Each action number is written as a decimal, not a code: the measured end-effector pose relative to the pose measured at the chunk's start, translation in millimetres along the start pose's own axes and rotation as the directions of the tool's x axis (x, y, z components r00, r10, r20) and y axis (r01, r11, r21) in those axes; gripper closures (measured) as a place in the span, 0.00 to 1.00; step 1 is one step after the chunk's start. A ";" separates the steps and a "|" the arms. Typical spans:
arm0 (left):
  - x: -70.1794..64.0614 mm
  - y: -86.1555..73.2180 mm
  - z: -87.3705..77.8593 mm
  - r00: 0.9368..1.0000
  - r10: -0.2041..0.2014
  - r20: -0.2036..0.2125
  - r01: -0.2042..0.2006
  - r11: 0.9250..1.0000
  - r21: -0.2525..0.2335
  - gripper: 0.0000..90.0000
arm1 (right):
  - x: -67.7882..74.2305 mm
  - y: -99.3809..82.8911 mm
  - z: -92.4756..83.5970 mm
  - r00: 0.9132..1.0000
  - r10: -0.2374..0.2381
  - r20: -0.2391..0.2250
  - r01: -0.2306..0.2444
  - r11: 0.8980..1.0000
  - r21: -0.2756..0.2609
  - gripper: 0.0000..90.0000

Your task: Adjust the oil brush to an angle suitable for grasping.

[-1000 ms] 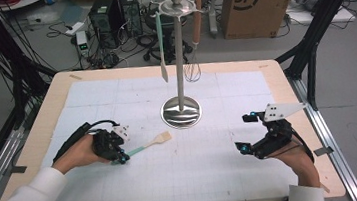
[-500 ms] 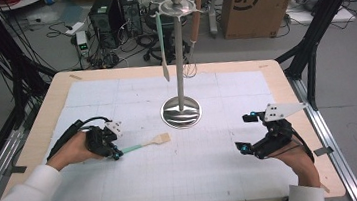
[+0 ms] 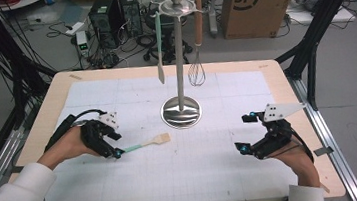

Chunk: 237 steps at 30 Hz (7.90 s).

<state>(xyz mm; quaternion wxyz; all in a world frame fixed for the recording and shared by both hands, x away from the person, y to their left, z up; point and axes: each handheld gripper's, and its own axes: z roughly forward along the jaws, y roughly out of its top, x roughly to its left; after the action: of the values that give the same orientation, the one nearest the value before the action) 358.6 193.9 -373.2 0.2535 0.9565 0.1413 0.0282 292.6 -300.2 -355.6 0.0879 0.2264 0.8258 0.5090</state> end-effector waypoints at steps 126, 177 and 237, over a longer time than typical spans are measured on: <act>-46.0 101.0 7.2 0.958 0.256 0.133 -0.238 0.962 -0.133 0.85 | 11.0 12.8 -5.5 0.998 -0.059 -0.035 0.058 0.998 -0.032 0.00; -65.6 133.4 128.5 0.928 0.288 0.234 -0.258 0.954 -0.152 0.85 | 11.6 11.5 -10.3 0.998 -0.059 -0.038 0.058 0.997 -0.042 0.00; -27.9 0.5 -33.5 1.000 0.020 -0.019 -0.026 0.880 -0.474 0.02 | 7.1 6.5 -11.4 0.999 -0.032 -0.022 0.031 0.998 -0.060 0.00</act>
<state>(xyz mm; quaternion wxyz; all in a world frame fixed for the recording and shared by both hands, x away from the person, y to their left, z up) 327.8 201.6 -343.3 0.4784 0.8669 0.1206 0.0712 283.9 -303.6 -343.9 0.0931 0.2048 0.8147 0.5344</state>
